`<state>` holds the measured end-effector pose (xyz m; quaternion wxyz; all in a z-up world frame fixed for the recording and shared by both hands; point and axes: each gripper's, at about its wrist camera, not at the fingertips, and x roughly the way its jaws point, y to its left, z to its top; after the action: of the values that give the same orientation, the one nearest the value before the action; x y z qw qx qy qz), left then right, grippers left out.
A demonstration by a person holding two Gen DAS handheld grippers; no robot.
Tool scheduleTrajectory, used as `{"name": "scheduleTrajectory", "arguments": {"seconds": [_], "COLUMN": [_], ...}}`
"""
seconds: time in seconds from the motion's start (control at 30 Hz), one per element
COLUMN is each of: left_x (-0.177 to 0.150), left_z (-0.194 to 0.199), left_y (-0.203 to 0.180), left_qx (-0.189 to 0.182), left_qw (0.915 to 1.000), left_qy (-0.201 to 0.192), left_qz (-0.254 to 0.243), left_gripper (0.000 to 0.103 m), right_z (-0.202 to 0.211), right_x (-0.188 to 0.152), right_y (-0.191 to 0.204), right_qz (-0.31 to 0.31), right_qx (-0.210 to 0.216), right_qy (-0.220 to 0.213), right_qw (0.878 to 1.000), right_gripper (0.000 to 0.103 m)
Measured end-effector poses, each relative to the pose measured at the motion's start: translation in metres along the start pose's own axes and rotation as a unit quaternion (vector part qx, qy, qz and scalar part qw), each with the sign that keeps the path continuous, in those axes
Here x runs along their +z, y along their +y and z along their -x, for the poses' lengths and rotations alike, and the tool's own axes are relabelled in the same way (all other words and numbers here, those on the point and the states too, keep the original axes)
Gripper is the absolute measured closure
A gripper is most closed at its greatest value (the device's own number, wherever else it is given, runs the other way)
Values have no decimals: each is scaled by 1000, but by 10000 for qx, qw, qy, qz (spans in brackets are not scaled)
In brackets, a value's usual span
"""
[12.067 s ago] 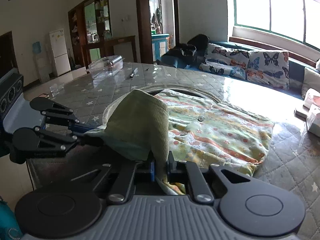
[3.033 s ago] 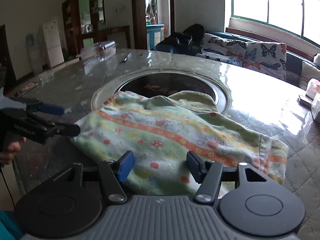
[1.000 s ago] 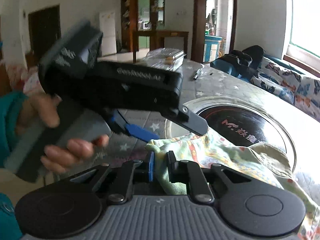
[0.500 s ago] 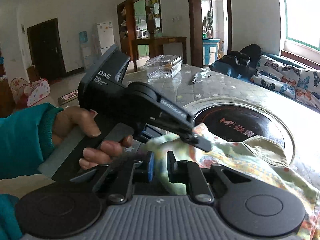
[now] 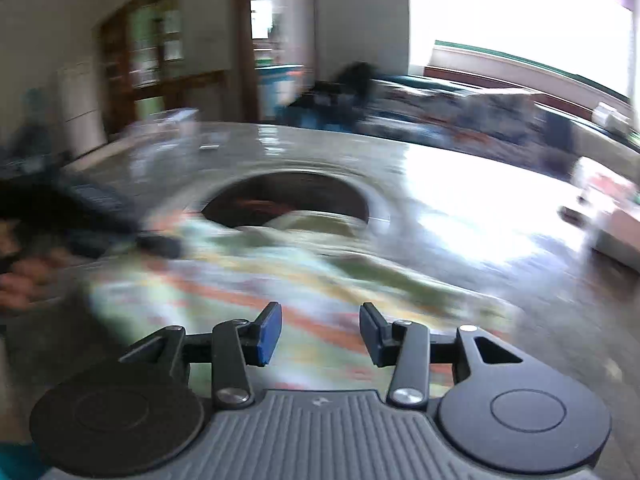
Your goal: Fold clothes
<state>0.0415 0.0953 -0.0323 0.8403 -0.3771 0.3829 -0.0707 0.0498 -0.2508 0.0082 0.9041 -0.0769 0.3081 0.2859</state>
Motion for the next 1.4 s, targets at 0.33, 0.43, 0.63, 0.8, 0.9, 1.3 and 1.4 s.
{"name": "scheduleTrajectory", "arguments": {"seconds": [0.33,0.43,0.63,0.8,0.9,1.3,1.4], "left_x": [-1,-3,-2,2,7,14,14], "left_z": [-2,-3,-2,2,1,-61,-83], "left_y": [-12,-17,-28,-45,-61,-156,-176], "left_qx": [202,297,350,304,172,-445,-509], "left_qw": [9990,9976,9944,9901,9874,9729,9682], "left_qy": [-43,-99,-168,-298,-335,-215,-153], "left_qz": [-402,-614,-980,-1337,-1534,-2260,-2444], "left_gripper": [83,83,85,87,90,93,93], "right_z": [-22,-26,-30,-11,7,61,65], "right_x": [-11,-13,-10,-2,5,34,36], "right_y": [-92,-96,-76,-70,-70,-124,-142], "right_qz": [-1327,-1474,-1296,-1219,-1169,-963,-998], "right_qx": [-739,-614,-380,-484,-596,-1660,-1884], "right_qy": [42,68,44,-252,-482,-887,-876], "right_qw": [9884,9871,9908,9910,9902,9774,9731], "right_gripper": [50,50,87,93,94,94,94]}}
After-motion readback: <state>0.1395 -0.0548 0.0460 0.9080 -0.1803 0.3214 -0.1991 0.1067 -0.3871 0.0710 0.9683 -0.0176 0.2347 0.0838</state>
